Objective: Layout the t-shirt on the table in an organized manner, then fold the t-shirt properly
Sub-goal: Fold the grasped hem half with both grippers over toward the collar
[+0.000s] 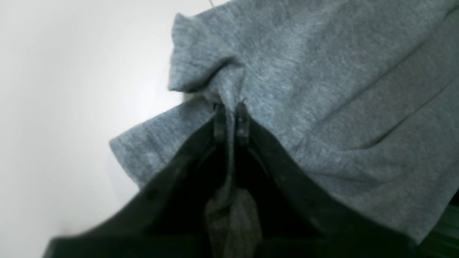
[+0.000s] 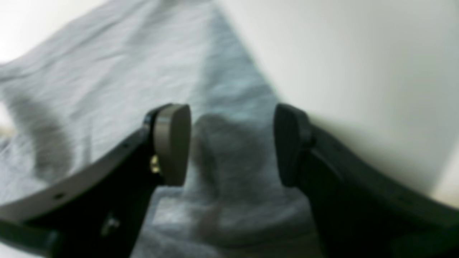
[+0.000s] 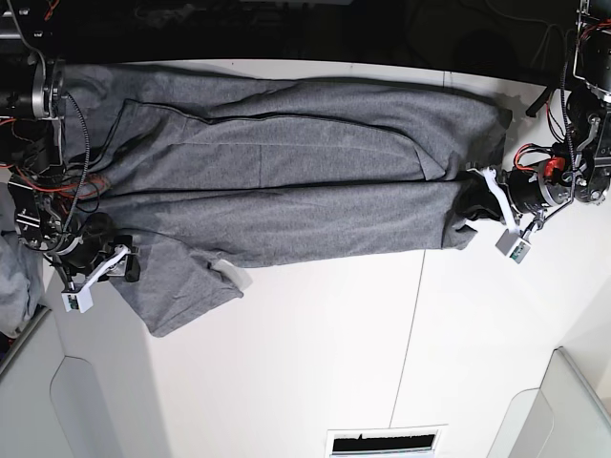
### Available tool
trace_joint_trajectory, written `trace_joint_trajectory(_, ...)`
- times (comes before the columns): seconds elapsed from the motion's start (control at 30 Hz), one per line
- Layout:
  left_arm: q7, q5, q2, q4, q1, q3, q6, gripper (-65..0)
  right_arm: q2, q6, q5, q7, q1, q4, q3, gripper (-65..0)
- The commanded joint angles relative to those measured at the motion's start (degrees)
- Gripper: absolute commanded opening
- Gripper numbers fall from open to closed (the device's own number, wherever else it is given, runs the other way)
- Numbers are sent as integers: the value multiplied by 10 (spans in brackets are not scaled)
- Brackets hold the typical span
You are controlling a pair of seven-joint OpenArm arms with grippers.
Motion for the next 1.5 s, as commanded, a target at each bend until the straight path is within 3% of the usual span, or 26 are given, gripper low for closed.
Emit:
trace_joint_trajectory(0.0, -10, -9, -10, 8, -10, -4, -5, -650, 5, 3, 4, 7, 18, 8, 1, -290)
trace_joint_trajectory(0.23, -11, -9, -10, 8, -10, -4, -5, -650, 4, -12, 4, 17, 12, 16, 5, -290)
trace_joint_trajectory(0.47, -6, -9, -10, 8, -10, -4, -5, -650, 5, -29, 5, 26, 14, 56, 72, -290)
trace_joint_trajectory(0.6, -1, -9, -10, 8, -8, -4, -5, -650, 5, -96, 4, 26, 10, 51, 77, -290)
trace_joint_trajectory(0.67, -1, -9, -10, 8, -8, -4, -5, -650, 5, -110, 4, 26, 7, 44, 77, -290)
trace_joint_trajectory(0.87, -1, -10, -10, 9, -8, -4, -5, -650, 3, -104, 4, 26, 2, -4, 77, -290)
trace_joint_trajectory(1.0, -4, -19, -10, 9, -9, -4, -5, -650, -4, -45, 4, 35, 2, -31, 76, -290)
trace_joint_trajectory(1.13, -4, -29, -10, 8, -9, -4, -5, -650, -23, -20, -5, 35, 4, -31, 76, -290)
trace_joint_trajectory(1.3, -4, -28, -10, 9, -9, -4, -5, -650, -40, -21, -7, 39, 4, -31, 76, -296)
trace_joint_trajectory(1.37, -3, -28, -10, 9, -9, -4, -5, -650, -44, -31, -15, 47, 4, -31, 76, -399)
trace_joint_trajectory(1.47, -4, -28, -10, 9, -9, -4, -5, -650, -44, -23, -39, 99, 4, -29, 76, -620)
